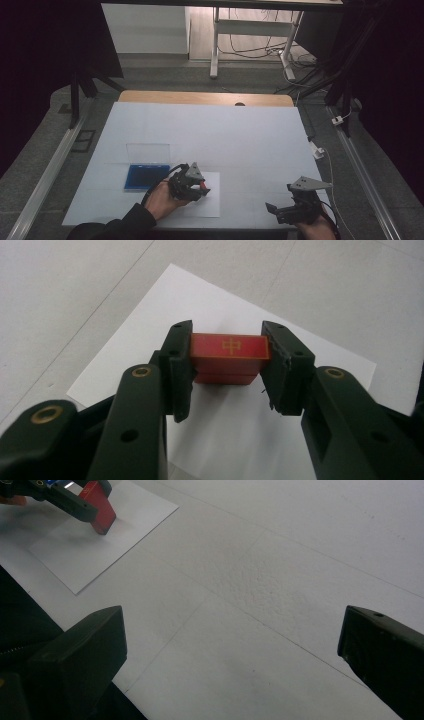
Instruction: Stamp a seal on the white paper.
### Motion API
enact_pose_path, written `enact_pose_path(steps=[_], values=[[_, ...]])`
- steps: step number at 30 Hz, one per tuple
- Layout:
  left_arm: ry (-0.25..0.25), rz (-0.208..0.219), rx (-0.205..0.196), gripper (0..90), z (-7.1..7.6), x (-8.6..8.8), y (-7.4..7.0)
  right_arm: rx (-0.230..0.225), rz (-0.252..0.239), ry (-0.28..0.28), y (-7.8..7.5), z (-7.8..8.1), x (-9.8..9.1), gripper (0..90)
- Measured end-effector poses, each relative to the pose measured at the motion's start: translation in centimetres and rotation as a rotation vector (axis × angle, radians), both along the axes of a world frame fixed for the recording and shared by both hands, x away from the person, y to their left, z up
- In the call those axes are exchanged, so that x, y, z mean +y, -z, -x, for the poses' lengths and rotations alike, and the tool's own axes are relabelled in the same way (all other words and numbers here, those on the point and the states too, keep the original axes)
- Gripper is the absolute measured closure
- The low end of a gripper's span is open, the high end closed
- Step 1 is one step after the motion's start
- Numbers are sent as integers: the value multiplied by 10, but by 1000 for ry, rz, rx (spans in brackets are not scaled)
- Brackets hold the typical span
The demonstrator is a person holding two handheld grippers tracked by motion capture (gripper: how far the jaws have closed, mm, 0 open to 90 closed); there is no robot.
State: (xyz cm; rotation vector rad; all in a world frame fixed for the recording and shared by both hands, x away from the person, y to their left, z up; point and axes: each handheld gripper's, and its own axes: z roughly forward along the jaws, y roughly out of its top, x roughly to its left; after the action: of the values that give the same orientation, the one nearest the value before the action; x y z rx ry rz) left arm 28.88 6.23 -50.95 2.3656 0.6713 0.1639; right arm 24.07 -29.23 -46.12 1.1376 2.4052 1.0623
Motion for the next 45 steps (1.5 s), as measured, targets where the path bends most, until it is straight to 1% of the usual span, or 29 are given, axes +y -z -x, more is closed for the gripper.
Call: enact_pose_path(steps=[3,7,8,13,16,20,24,30,32,35,38,45], values=[[7,-11,0,585,-1,0,-1,-1,0,0,0,0,0,0],[3,0,10,584,-1,1,-2,-2,7,-3,0,0,1,0],[9,1,5,584,-2,1,-4,-2,7,-3,0,0,1,0],[5,28,-21,584,1,2,-10,0,5,0,0,1,0,0],[15,18,-33,584,3,3,-13,-1,5,0,0,0,0,0],[18,18,-40,584,5,4,-16,-1,6,-1,0,0,1,0],[17,29,-45,584,6,6,-20,-1,5,-1,0,1,0,0],[17,36,-46,583,8,13,-27,-2,5,-2,0,1,0,0],[9,41,-43,584,9,15,-29,-2,5,-1,0,1,0,0],[8,35,-47,583,9,19,-32,-1,5,-2,0,1,1,0],[-7,46,-46,584,10,24,-34,-1,5,-2,0,1,1,0],[-45,55,-46,583,11,39,-40,-1,5,-1,0,0,0,0]])
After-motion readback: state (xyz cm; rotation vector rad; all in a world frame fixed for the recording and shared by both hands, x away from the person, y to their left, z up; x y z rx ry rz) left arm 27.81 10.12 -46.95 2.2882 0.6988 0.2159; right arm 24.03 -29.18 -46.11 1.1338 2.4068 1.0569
